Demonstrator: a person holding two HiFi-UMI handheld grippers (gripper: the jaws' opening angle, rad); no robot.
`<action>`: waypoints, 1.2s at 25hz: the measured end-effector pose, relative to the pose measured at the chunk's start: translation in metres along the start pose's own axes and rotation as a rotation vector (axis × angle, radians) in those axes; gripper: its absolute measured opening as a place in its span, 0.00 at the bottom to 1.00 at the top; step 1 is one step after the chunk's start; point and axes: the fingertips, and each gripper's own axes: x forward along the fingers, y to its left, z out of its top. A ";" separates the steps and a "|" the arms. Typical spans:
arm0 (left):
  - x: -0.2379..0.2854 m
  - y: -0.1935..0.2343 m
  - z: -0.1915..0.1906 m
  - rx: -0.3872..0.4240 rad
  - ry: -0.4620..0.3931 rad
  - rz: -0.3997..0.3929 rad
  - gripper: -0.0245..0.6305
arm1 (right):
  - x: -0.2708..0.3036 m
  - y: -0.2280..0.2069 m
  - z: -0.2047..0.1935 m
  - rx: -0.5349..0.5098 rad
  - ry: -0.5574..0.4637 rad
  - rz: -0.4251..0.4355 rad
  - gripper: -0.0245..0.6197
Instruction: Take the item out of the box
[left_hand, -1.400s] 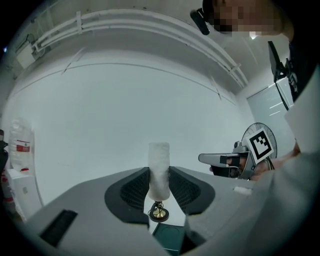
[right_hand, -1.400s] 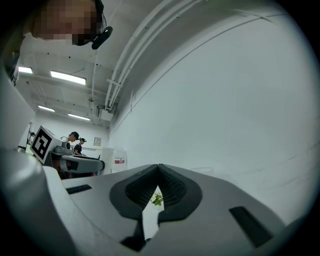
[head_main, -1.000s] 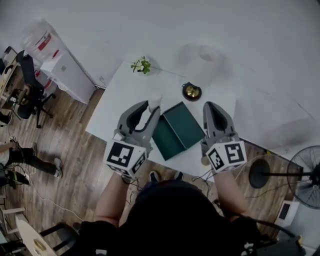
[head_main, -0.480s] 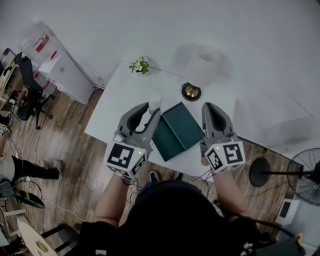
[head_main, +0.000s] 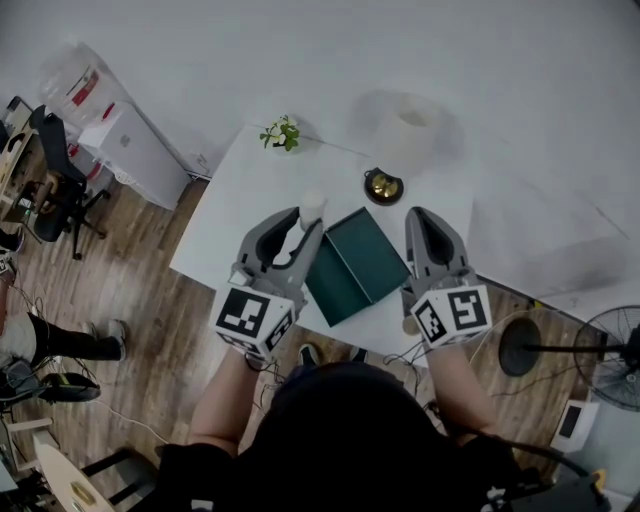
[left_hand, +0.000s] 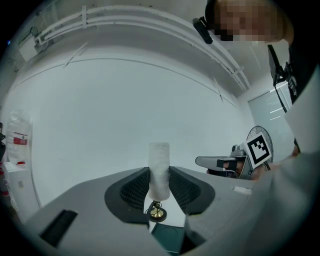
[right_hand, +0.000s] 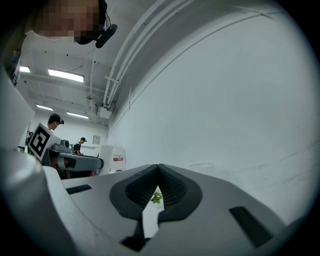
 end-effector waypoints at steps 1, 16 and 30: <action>0.000 0.000 0.000 -0.001 0.002 -0.001 0.22 | -0.001 0.001 0.000 0.000 0.001 0.000 0.05; 0.005 0.000 -0.005 -0.013 0.006 -0.021 0.22 | 0.000 -0.001 0.000 -0.009 0.002 -0.012 0.04; 0.004 0.007 -0.014 -0.019 0.019 -0.051 0.22 | 0.002 0.005 -0.001 -0.021 0.006 -0.035 0.04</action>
